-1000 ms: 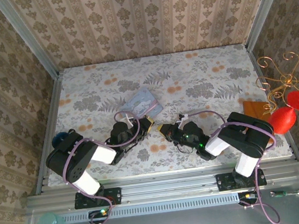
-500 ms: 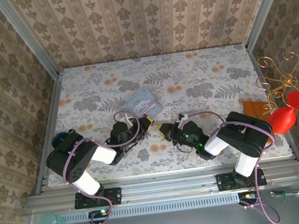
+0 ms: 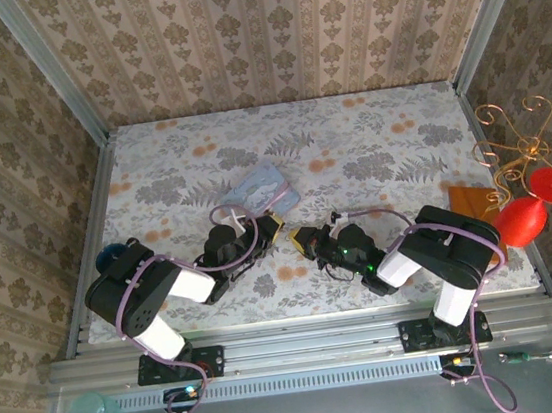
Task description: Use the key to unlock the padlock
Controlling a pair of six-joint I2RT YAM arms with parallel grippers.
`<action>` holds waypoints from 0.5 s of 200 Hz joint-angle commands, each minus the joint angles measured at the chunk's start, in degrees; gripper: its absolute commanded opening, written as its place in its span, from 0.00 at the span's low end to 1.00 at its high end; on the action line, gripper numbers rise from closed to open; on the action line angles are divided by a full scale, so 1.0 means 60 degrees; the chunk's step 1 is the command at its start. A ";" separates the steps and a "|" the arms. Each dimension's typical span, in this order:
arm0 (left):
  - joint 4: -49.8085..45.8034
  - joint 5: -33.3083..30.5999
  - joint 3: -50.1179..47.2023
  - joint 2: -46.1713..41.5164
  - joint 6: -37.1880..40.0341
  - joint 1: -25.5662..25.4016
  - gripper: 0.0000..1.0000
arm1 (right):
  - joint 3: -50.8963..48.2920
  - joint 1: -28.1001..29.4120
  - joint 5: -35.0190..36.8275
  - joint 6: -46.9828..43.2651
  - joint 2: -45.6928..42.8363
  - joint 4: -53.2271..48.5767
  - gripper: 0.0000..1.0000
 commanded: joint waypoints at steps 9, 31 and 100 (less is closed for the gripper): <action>0.0756 0.0460 0.0092 -0.0120 -0.0079 -0.0264 0.00 | 0.0004 -0.0106 0.0308 0.0277 0.0016 0.0193 0.00; 0.0786 0.0475 0.0106 -0.0084 -0.0088 -0.0294 0.00 | 0.0130 -0.0167 0.0142 0.0399 0.0080 0.0195 0.00; 0.0815 0.0461 0.0093 -0.0070 -0.0072 -0.0353 0.00 | 0.0413 -0.0192 -0.0022 0.0429 0.0090 0.0165 0.00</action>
